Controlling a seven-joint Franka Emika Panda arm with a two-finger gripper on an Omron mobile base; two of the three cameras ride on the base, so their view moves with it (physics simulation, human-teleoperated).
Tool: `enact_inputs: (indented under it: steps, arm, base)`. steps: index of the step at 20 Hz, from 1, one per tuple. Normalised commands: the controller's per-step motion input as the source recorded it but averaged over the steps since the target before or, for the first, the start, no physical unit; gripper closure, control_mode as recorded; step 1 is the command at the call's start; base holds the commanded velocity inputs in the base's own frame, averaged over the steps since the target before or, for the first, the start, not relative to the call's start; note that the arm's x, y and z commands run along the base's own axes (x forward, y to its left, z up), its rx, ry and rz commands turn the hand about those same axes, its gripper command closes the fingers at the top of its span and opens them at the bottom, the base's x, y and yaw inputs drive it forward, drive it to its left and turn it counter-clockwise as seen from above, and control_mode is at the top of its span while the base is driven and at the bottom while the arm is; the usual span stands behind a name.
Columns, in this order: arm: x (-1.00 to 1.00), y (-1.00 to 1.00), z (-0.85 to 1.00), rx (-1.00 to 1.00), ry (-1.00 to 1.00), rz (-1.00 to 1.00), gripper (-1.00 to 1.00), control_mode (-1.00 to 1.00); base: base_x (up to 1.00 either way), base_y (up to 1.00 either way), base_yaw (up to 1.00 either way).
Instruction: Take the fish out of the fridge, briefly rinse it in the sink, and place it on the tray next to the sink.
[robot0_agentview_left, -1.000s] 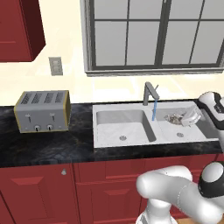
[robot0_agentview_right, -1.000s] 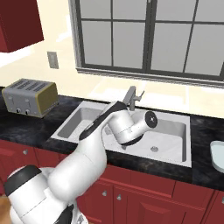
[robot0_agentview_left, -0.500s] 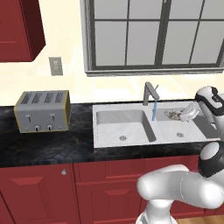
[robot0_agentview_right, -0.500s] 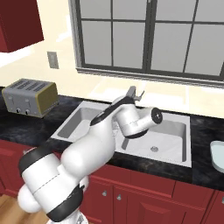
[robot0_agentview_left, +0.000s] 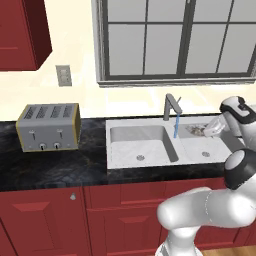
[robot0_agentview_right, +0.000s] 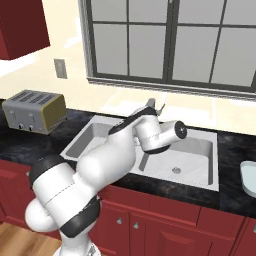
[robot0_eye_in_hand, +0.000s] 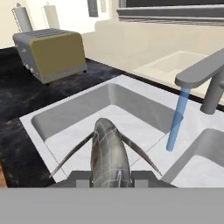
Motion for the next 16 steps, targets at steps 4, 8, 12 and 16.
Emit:
enact_inputs:
  steps: [4, 8, 12, 16]
  arm:
    - [0.23, 0.00, -0.15, 0.00, 0.00, 0.00, 1.00, -1.00]
    - [0.19, 0.00, -0.14, 0.00, 0.00, 0.00, 1.00, -1.00]
    - [0.25, 0.00, -0.10, 0.00, 0.00, 0.00, 1.00, -1.00]
    - [0.21, 0.00, -0.06, 0.00, 0.00, 0.00, 1.00, -1.00]
  base:
    - [0.00, 0.00, 0.00]
    - [0.00, 0.00, 0.00]
    - [0.00, 0.00, 0.00]
    - [0.00, 0.00, 0.00]
